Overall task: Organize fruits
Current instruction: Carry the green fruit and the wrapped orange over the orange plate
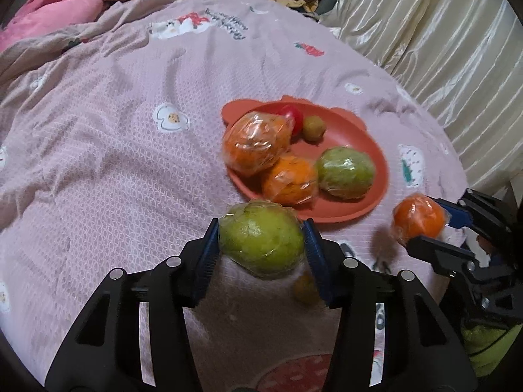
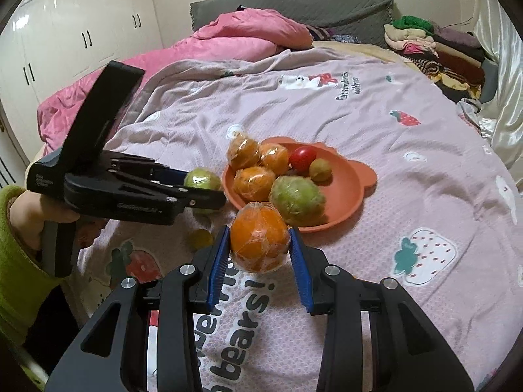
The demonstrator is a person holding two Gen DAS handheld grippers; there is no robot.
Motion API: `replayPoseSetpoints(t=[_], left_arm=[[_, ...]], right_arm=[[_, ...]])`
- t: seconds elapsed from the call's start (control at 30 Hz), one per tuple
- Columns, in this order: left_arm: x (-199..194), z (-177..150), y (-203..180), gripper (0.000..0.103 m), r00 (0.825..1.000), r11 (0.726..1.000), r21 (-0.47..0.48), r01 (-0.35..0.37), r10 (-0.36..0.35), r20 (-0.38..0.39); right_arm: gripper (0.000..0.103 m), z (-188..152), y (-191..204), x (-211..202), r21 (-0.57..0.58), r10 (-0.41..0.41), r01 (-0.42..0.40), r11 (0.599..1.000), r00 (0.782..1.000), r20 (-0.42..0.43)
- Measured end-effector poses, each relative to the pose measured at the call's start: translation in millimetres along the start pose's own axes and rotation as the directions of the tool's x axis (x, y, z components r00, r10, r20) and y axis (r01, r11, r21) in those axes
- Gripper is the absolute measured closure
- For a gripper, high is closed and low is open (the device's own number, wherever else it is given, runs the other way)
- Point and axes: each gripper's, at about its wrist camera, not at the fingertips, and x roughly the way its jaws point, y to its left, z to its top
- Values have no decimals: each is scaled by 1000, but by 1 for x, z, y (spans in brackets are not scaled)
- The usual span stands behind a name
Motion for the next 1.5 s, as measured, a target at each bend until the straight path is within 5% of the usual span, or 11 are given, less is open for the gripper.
replayPoseSetpoints(t=[0.67,1.5], left_arm=[[-47,14,-30,61,993,999,47,-11,6,116],[-16,45,-63,61,992,989,134,-68,53,116]], right_arm=[[68,14,-15,-15,14,-33,33,999,999,43],[68,40,-60,-1,42,-88,86,995,995,40]])
